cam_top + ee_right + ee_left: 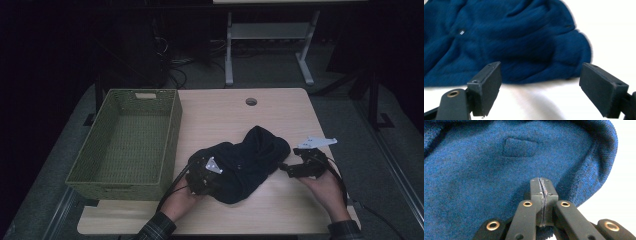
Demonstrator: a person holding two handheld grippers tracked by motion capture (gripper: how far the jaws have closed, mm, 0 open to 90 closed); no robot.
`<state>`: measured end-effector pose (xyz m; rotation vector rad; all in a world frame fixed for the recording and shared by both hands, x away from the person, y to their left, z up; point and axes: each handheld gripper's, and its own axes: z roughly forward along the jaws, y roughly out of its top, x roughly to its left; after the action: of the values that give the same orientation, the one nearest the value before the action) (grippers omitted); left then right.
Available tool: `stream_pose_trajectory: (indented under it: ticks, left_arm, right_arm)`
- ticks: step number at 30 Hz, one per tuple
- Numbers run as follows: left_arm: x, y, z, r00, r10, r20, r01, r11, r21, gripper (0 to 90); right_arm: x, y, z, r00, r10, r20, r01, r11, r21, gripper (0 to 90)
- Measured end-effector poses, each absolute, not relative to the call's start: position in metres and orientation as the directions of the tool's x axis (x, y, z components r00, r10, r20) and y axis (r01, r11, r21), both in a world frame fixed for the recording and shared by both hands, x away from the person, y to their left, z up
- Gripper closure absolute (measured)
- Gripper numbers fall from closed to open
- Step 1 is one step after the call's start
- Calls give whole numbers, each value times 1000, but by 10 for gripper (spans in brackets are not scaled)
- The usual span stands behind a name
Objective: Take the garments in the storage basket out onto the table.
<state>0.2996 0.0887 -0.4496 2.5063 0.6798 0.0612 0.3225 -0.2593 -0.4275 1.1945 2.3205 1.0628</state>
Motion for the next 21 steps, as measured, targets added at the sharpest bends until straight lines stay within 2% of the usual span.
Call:
stream_pose_trajectory:
  ticks: [10,21]
  left_arm:
    - [299,88,-450,878,470,-94,446,-729,519,867]
    - [300,89,-450,873,476,-110,458,-718,524,860]
  right_arm:
    - [361,-264,-412,-575,817,49,569,356,741,182]
    - [401,-262,-416,-557,826,85,590,322,740,239]
